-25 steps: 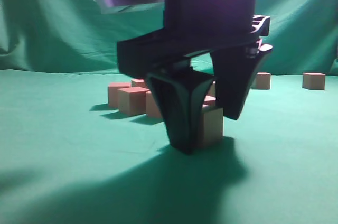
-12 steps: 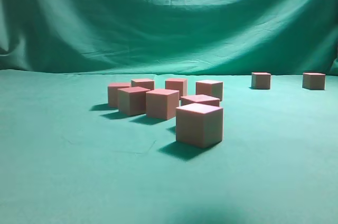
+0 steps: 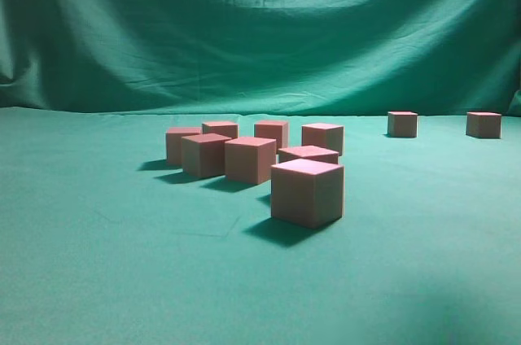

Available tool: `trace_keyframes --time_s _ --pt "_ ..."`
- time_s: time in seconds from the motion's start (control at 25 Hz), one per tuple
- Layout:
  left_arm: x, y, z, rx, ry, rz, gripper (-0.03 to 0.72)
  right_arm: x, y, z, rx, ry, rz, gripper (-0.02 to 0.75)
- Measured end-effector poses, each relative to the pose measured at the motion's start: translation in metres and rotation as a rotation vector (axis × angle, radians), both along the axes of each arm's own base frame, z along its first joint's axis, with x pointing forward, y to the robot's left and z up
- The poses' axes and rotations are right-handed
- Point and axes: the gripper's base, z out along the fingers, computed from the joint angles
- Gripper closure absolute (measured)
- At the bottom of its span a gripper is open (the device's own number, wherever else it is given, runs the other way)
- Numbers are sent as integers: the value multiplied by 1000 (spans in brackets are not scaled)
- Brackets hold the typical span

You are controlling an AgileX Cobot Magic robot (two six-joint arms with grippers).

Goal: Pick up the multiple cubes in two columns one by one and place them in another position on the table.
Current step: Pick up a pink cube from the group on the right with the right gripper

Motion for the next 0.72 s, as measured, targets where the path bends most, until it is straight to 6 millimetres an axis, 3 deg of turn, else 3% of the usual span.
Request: trace_keyframes --time_s 0.28,0.52,0.72 --pt "0 0 0 0 0 0 688 85 -9 -31 105 89 -30 251" --pt "0 0 0 0 0 0 688 159 -4 -80 113 159 -68 251" --pt "0 0 0 0 0 0 688 199 7 -120 125 194 -73 251"
